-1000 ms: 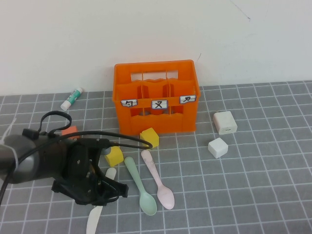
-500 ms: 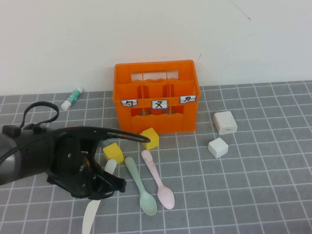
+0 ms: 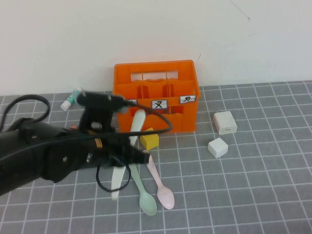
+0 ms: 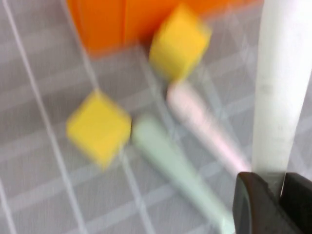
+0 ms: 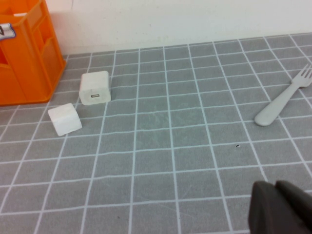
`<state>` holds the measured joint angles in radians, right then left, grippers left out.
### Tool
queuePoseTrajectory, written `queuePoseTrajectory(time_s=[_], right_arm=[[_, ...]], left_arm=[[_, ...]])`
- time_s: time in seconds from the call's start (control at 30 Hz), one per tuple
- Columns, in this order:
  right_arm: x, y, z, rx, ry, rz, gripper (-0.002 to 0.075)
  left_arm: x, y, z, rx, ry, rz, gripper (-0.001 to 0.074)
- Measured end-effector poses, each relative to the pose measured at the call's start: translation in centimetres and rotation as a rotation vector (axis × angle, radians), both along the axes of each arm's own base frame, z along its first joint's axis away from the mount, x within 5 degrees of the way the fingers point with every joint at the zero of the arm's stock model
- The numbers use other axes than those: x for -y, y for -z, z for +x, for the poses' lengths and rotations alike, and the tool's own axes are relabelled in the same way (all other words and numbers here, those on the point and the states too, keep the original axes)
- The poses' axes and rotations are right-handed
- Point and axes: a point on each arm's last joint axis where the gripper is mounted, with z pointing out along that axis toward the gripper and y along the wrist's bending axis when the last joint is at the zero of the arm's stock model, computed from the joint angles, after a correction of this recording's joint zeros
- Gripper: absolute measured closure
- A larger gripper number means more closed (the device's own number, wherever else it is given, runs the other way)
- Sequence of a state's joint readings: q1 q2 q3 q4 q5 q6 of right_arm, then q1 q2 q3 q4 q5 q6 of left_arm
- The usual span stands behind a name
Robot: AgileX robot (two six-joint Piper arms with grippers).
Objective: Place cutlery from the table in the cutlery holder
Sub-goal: Place the knife on the box
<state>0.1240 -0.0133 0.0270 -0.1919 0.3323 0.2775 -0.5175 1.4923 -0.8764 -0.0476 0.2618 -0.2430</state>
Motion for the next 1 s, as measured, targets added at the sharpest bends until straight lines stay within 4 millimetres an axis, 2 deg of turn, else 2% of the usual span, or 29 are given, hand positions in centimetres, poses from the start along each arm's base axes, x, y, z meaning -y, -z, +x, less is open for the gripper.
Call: queuePoseTrajectory(time_s=[0.53, 0.67, 0.83, 1.0], right_arm=[[0.0, 0.0, 0.0, 0.0, 0.0, 0.0, 0.0729], [0.0, 0.0, 0.0, 0.0, 0.0, 0.0, 0.0729], [0.0, 0.0, 0.0, 0.0, 0.0, 0.0, 0.0729], [0.0, 0.0, 0.0, 0.0, 0.0, 0.0, 0.0729]], left_arm=[[1.2, -5.5, 2.5, 0.626, -0.009, -0.329, 0.0662], [1.6, -5.7, 3.2, 0.765, -0.006, -0.398, 0.0662], [2.1, -4.9, 4.2, 0.894, 0.027, -0.44, 0.0662], [2.5, -3.8, 6.6, 0.943, 0.05, -0.434, 0.0662]])
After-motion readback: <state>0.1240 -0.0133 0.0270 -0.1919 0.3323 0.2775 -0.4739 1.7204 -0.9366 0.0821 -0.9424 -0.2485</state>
